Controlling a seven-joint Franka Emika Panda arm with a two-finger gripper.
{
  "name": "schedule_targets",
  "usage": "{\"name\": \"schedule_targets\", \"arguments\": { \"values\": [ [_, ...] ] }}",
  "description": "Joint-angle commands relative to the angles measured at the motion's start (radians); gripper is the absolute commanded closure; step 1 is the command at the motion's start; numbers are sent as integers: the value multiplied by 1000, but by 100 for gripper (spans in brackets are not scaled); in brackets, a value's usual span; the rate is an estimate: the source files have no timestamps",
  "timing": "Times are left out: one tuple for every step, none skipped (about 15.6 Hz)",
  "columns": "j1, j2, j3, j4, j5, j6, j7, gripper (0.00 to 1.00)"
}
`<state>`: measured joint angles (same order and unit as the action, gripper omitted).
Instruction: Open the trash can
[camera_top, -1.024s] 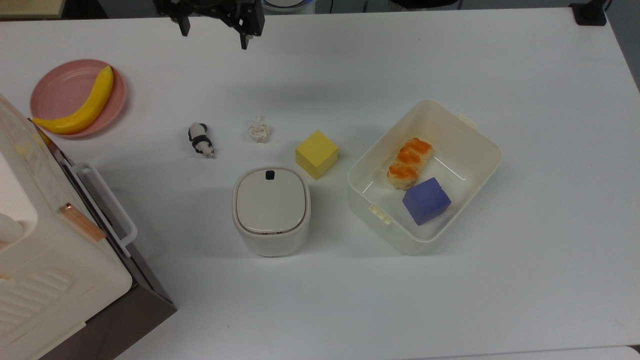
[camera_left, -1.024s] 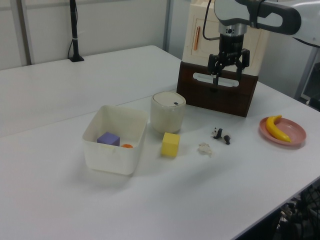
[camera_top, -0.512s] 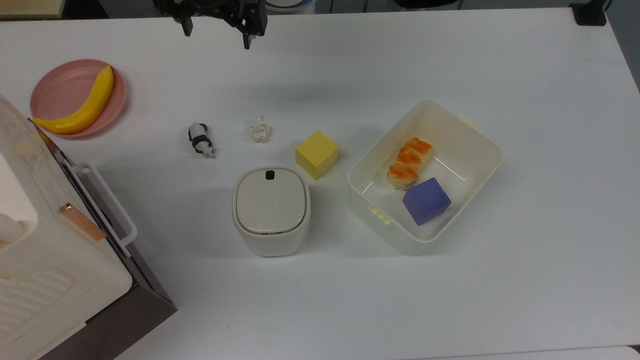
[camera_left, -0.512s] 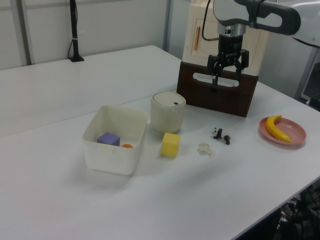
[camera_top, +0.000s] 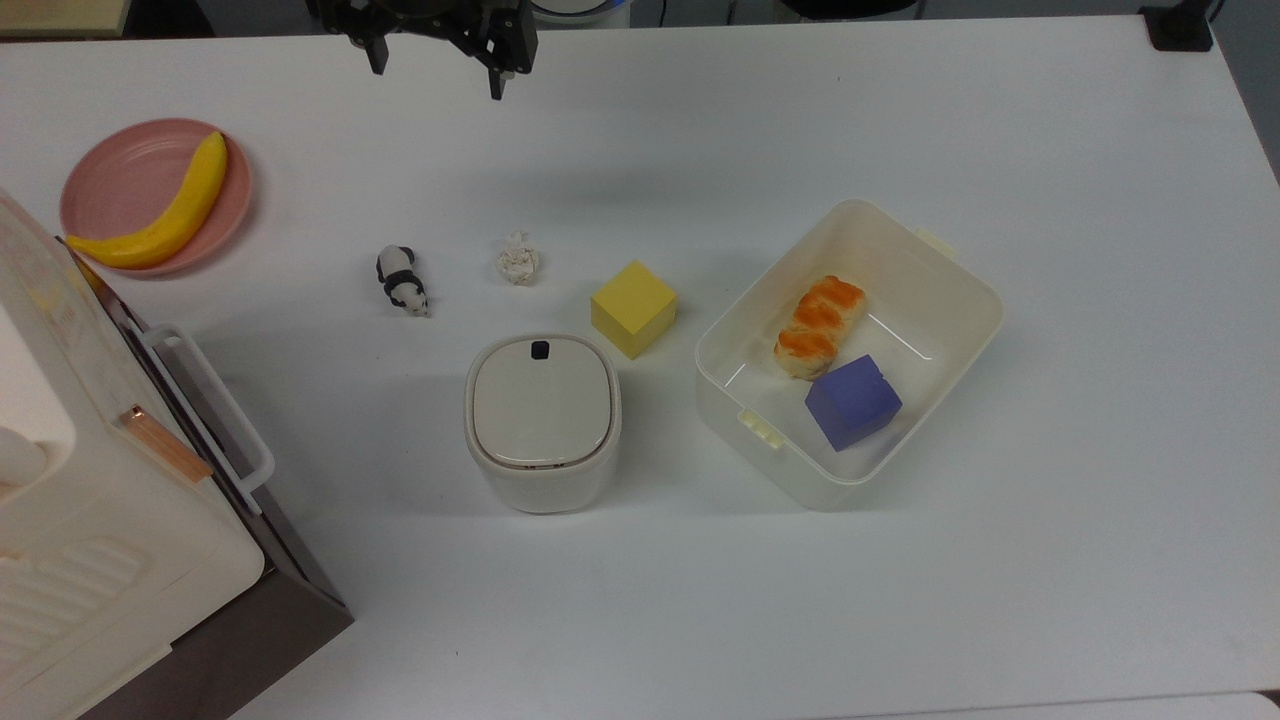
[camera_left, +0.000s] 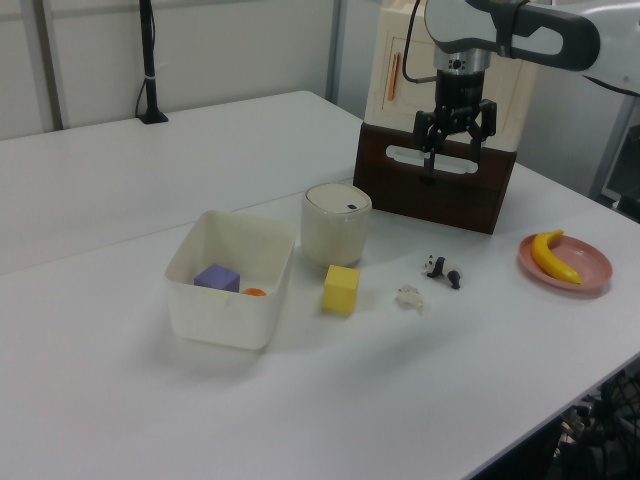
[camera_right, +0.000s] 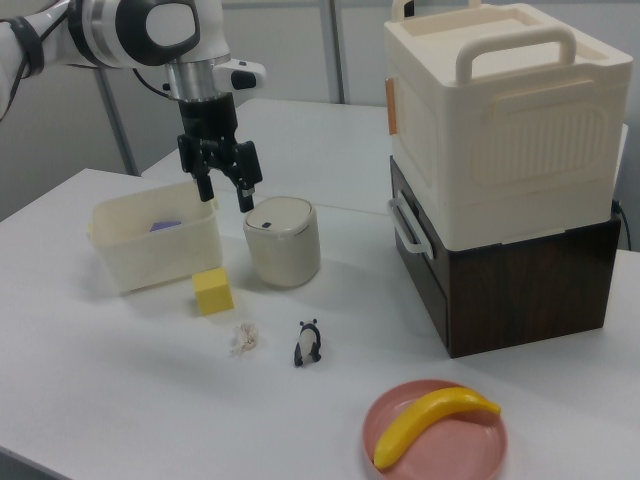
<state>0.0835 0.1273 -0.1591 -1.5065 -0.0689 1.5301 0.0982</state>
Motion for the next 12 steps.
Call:
{"name": "schedule_targets", "arguments": {
  "values": [
    [12, -8, 0, -21, 15, -10, -2, 0],
    [12, -8, 0, -24, 21, -8, -2, 0],
    [12, -5, 0, -24, 30, -7, -3, 0],
    [12, -3, 0, -24, 40, 7, -3, 0],
    [10, -3, 0, -26, 43, 27, -2, 1],
    [10, 3, 0, -26, 47, 45, -5, 12],
    [7, 14, 0, -26, 63, 79, -6, 25],
    [5, 20, 0, -26, 84, 125, -14, 47],
    [2, 35, 0, -29, 110, 171, -32, 67],
    [2, 55, 0, -29, 142, 211, -49, 83],
    [7, 83, 0, -26, 165, 258, -55, 94],
    [12, 109, 0, -26, 172, 312, -55, 100]
  ]
}}
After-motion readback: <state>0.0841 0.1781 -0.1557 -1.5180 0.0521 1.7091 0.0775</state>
